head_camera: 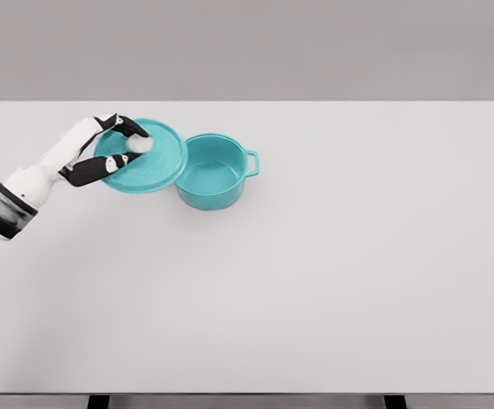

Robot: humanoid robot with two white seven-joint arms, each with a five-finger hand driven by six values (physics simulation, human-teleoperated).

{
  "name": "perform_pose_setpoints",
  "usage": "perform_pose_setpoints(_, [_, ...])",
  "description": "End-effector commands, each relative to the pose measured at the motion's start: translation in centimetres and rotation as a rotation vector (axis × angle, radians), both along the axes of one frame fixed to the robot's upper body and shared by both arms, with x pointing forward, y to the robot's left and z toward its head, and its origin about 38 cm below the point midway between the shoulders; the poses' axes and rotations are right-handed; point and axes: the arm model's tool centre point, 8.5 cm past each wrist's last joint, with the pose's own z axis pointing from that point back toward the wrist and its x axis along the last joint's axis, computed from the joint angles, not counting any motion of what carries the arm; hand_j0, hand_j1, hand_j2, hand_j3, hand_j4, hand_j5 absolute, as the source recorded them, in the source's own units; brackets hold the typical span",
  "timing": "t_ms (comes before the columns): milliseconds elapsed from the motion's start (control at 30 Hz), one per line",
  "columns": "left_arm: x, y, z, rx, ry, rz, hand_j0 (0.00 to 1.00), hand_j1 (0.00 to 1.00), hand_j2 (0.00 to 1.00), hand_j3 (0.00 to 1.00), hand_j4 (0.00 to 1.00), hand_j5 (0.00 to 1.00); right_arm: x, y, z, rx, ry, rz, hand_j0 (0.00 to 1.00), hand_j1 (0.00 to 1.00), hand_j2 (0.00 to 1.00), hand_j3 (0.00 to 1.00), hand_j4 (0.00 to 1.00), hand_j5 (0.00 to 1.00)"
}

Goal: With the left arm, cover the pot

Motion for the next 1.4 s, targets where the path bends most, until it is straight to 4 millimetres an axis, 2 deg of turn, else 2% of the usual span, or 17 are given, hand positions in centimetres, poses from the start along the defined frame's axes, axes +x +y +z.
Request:
perform_pose_setpoints(0, [0.1, -1.0, -0.4, -0.012, -0.004, -0.004, 0.52, 0.52, 0.52, 0.52, 0.52, 0.52, 0.0, 0.0, 0.0, 0.0, 0.0, 0.001, 1.0, 1.0, 1.0, 1.0, 1.0, 1.0])
perform_pose_setpoints(333, [0.8, -2.5, -1.1, -0.061, 0.008, -0.007, 0.52, 0.52, 0.52, 0.52, 0.52, 0.52, 0.0, 0.0, 0.0, 0.0, 0.0, 0.001, 1.0, 1.0, 1.0, 1.0, 1.0, 1.0])
perform_pose_setpoints(467, [1.5, -2.5, -1.4, -0.067, 0.019, 0.004, 0.52, 0.52, 0.52, 0.52, 0.52, 0.52, 0.0, 0.0, 0.0, 0.0, 0.0, 0.001, 1.0, 1.0, 1.0, 1.0, 1.0, 1.0])
perform_pose_setpoints(567, [1.7, -3.3, -2.0, -0.054, 0.018, 0.007, 0.52, 0.52, 0.52, 0.52, 0.52, 0.52, 0.0, 0.0, 0.0, 0.0, 0.0, 0.001, 1.0, 1.0, 1.0, 1.0, 1.0, 1.0])
perform_pose_setpoints(800, [1.9, -3.6, -2.0, -0.06, 0.018, 0.007, 0.52, 0.52, 0.52, 0.52, 0.52, 0.52, 0.0, 0.0, 0.0, 0.0, 0.0, 0.001, 1.0, 1.0, 1.0, 1.0, 1.0, 1.0])
perform_pose_setpoints(1133, [2.7, -3.0, -3.1, -0.068, 0.05, 0.037, 0.52, 0.52, 0.52, 0.52, 0.52, 0.52, 0.0, 0.0, 0.0, 0.0, 0.0, 0.001, 1.0, 1.0, 1.0, 1.0, 1.0, 1.0])
perform_pose_setpoints(1367, [3.1, -3.5, -4.0, -0.064, 0.067, 0.048, 0.52, 0.52, 0.52, 0.52, 0.52, 0.52, 0.0, 0.0, 0.0, 0.0, 0.0, 0.001, 1.0, 1.0, 1.0, 1.0, 1.0, 1.0])
